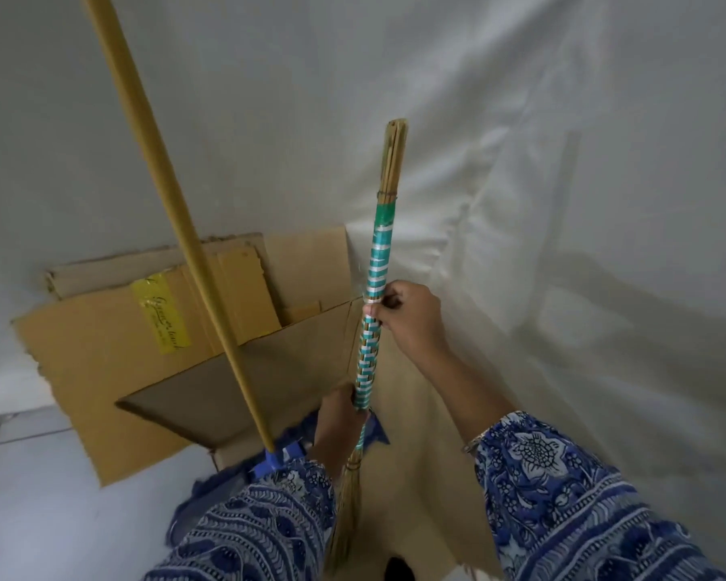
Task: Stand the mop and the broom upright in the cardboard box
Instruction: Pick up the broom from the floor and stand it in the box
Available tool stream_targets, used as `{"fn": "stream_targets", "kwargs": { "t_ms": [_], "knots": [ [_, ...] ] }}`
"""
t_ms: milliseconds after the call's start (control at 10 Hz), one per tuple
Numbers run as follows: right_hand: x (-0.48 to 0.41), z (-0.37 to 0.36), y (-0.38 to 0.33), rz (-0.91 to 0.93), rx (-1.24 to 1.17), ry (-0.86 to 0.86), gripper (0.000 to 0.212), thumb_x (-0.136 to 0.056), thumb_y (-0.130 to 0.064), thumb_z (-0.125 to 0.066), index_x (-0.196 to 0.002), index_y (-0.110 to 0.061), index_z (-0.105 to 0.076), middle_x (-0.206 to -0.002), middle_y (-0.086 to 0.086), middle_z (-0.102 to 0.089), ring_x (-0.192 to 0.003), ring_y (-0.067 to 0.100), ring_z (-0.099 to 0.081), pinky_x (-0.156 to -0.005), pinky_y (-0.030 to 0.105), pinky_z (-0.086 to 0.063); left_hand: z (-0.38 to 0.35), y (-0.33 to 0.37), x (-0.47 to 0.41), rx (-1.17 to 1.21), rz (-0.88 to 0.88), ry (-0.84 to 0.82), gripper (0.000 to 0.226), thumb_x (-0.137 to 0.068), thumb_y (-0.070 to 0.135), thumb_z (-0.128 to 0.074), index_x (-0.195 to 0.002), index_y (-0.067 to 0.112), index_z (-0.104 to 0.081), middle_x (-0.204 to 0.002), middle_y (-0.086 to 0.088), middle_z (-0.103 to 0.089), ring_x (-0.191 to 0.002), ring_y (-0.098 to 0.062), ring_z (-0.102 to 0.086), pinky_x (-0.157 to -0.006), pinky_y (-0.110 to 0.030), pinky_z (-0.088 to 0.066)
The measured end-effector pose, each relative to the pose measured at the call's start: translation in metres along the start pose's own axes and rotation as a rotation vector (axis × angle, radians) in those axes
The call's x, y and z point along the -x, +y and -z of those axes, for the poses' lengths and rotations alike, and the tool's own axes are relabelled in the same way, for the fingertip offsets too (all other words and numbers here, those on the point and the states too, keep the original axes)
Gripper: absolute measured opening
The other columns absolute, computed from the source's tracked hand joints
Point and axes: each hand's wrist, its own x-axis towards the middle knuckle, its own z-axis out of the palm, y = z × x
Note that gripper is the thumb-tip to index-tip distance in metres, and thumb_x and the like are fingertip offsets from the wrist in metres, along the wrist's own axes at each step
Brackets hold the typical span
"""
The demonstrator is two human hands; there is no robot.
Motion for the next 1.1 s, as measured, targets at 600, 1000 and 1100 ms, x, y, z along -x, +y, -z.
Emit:
{"fn": "stream_targets", "kwargs": {
  "t_ms": [600,1000,1100],
  "knots": [
    [-0.151,-0.035,0.105,0.052,0.031,-0.195,0.026,-0.077,-0.008,-0.069,-0.101,0.001,-0.068,-0.102,0.017,-0.073,-0.080,0.017,-0.062,-0.077,0.029,-0.054,-0.083,-0.012,-0.148,-0.005,0.182,0.099,0.027,-0.079,0.005,-0.063,-0.105,0.001,-0.060,-0.110,-0.017,-0.068,-0.100,-0.030,-0.063,-0.084,-0.037,-0.050],
    [-0.165,-0.047,0.109,-0.049,-0.022,-0.254,0.033,-0.079,-0.005,-0.066,-0.111,-0.001,-0.065,-0.111,0.018,-0.070,-0.102,0.028,-0.066,-0.094,0.044,-0.053,-0.078,-0.017,-0.156,-0.007,0.238,0.100,0.020,-0.086,0.006,-0.051,-0.101,-0.002,-0.060,-0.108,-0.021,-0.067,-0.099,-0.035,-0.062,-0.086,-0.043,-0.051],
    [-0.159,-0.043,0.106,-0.072,-0.025,-0.269,0.035,-0.080,-0.005,-0.064,-0.115,-0.002,-0.063,-0.116,0.016,-0.068,-0.106,0.027,-0.064,-0.096,0.042,-0.051,-0.070,-0.015,-0.149,-0.015,0.229,0.098,0.021,-0.085,0.006,-0.051,-0.102,-0.004,-0.059,-0.110,-0.023,-0.065,-0.101,-0.036,-0.061,-0.085,-0.042,-0.051]
  ]
}}
